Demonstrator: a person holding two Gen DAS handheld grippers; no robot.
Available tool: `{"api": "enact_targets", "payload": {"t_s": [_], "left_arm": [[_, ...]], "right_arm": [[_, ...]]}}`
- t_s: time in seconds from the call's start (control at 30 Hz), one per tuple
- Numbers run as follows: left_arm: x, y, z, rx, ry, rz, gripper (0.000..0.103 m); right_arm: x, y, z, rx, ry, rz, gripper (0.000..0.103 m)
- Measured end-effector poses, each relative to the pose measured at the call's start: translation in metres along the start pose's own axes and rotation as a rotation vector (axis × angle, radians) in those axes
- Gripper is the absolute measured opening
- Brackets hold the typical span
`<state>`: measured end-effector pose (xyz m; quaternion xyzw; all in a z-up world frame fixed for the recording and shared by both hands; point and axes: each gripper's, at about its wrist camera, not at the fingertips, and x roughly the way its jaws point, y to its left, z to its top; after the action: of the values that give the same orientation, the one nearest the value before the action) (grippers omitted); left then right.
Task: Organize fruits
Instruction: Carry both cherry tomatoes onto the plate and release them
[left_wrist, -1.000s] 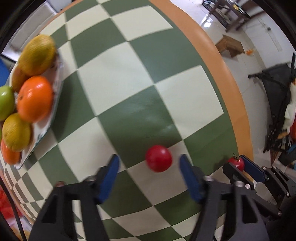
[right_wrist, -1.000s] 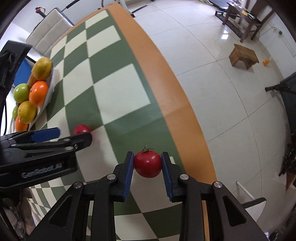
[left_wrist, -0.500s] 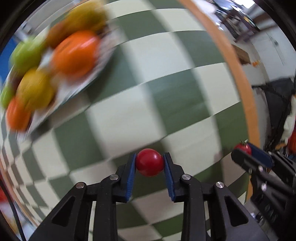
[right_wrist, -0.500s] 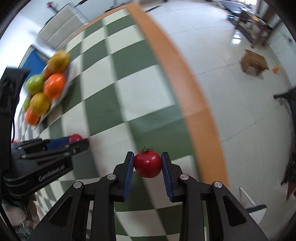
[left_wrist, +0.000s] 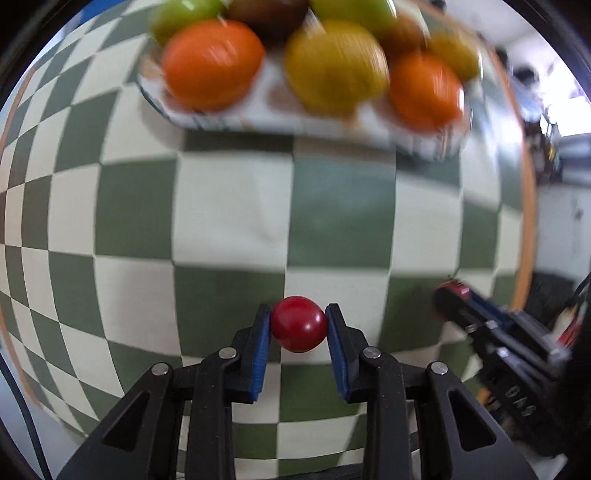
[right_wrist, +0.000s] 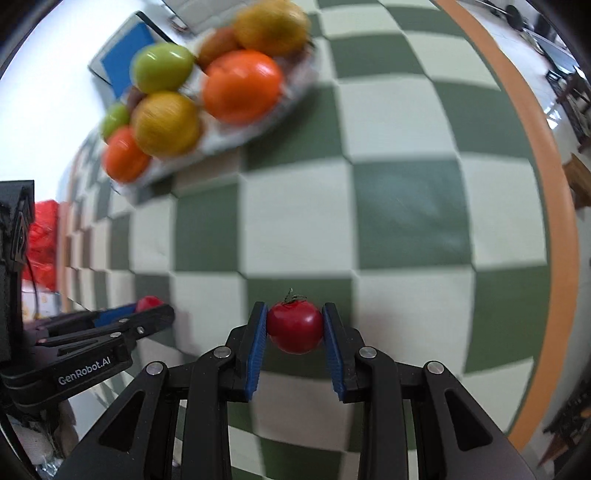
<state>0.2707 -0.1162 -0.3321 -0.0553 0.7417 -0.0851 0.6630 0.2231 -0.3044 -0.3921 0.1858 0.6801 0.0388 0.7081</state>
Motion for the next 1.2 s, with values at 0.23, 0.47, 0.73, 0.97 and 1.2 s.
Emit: {"api": "enact_targets", "payload": {"t_s": [0.23,0.47,0.73,0.97,1.2], "left_arm": [[-0.037,0.027,0.057,-0.21,-0.073,-0.192,0.027],[-0.029,0.045,0.096,-0.258,-0.046,-0.242,0.027],[-0.017,0.034,0.092,-0.207,-0.049,-0.202,0.03],[-0.02,0.032,0.095,-0.169,-0.06,-0.111,0.037],[-0.032,0.029,0.085,-0.115,-0.117,-0.011,0.058]], "right_arm": [[-0.012,0.02,0.063,0.078,-0.102,0.174,0.032],[0.006,0.046,0.112,-0.033,-0.107,0.136,0.032],[0.023,0.051,0.116,-0.097,-0.088,0.095,0.033],[0.028,0.053,0.109,-0.085,-0.085,0.095,0.036],[0.012,0.052,0.1,-0.101,-0.101,0.044,0.046]]}}
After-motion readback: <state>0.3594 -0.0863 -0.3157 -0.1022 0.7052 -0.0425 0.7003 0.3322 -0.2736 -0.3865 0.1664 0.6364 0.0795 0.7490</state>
